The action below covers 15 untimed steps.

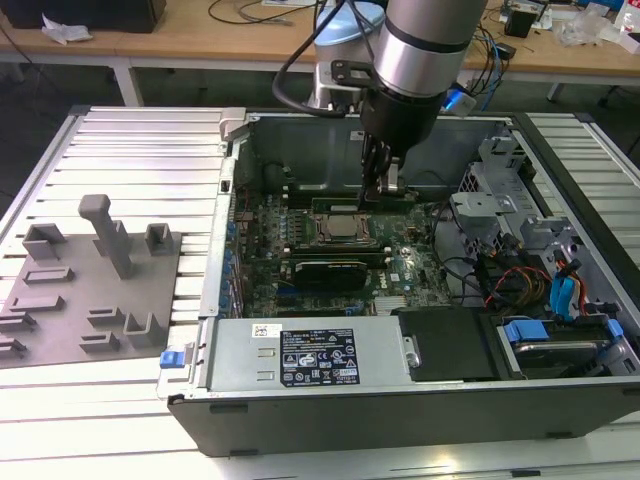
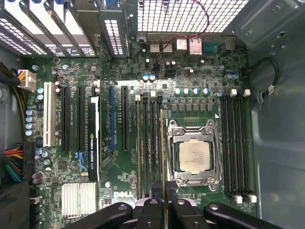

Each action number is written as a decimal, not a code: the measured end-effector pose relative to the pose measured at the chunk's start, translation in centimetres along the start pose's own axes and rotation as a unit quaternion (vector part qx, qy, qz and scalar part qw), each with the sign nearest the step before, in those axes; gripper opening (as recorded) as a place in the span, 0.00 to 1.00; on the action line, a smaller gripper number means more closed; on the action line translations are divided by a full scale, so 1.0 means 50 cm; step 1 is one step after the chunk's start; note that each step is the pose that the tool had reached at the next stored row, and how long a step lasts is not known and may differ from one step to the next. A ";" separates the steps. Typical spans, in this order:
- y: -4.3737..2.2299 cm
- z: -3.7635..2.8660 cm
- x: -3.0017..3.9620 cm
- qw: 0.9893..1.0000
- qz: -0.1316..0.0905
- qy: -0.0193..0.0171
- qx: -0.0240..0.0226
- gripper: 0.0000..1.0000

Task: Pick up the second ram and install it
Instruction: 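Insert the second ram into the second slot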

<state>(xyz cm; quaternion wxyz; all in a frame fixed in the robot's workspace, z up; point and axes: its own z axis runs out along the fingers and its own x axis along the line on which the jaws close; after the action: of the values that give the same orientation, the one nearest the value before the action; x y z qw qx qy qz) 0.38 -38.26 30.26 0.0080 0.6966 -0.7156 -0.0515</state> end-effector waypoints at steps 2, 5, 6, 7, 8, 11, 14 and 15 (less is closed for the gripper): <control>0.000 0.004 0.000 1.000 0.000 0.000 0.000 0.13; -0.001 0.014 0.001 1.000 0.000 0.000 0.000 0.13; -0.002 0.021 0.001 1.000 0.000 0.000 0.000 0.13; -0.002 0.027 0.002 1.000 0.000 0.000 0.000 0.13; -0.002 0.030 0.002 1.000 0.000 0.000 0.000 0.13; -0.003 0.038 0.002 1.000 0.000 0.000 0.000 0.13; -0.004 0.047 0.002 1.000 0.000 0.000 0.000 0.13; -0.004 0.051 0.002 1.000 0.000 0.000 0.000 0.13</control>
<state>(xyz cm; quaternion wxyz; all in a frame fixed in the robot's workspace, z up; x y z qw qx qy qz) 0.34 -38.21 27.68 0.0080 0.6965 -0.7157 -0.0515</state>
